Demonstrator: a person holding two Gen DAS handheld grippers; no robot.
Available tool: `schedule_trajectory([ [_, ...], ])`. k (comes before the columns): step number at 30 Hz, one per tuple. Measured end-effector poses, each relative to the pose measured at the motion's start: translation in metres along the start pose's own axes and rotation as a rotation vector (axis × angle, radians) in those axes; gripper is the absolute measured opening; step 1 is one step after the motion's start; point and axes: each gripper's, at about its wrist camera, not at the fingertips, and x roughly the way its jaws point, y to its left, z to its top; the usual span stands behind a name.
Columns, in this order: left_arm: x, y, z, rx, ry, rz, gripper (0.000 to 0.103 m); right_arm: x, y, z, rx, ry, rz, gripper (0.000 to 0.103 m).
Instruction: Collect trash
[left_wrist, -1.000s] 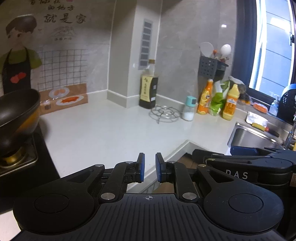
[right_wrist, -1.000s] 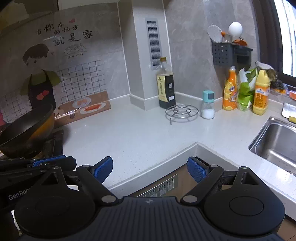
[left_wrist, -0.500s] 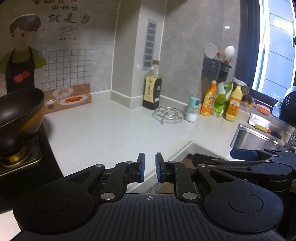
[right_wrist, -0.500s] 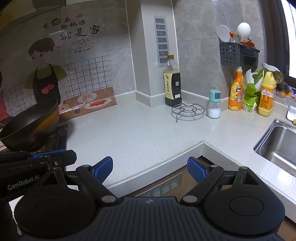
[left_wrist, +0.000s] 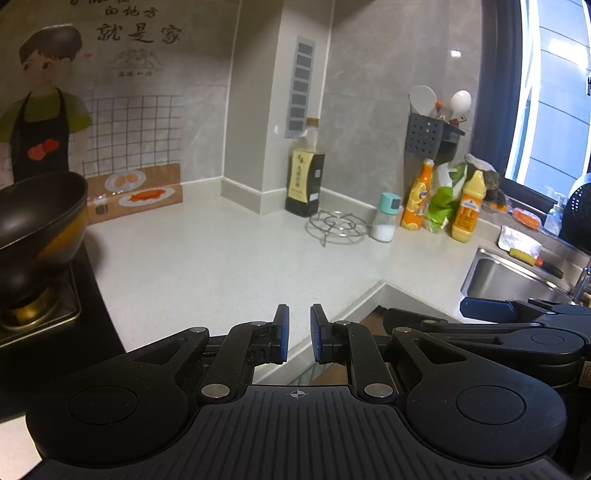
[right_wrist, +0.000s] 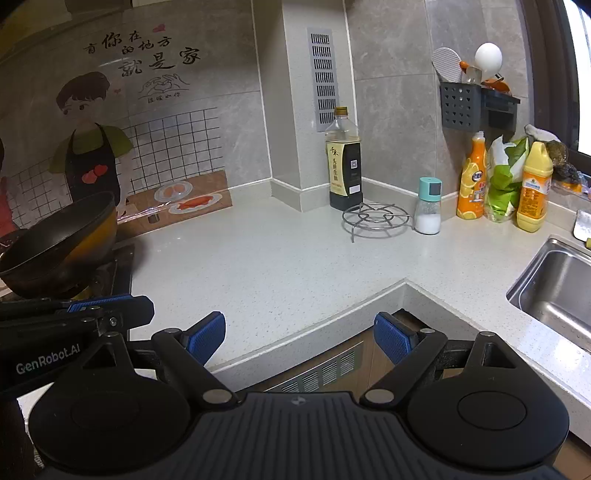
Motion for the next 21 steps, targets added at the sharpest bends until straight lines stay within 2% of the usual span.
schedule_trajectory([
  [21, 0.0068, -0.0005, -0.0052, -0.002, 0.027, 0.008, 0.016, 0.0013, -0.0013, -0.0002, 0.003, 0.006, 0.002, 0.088],
])
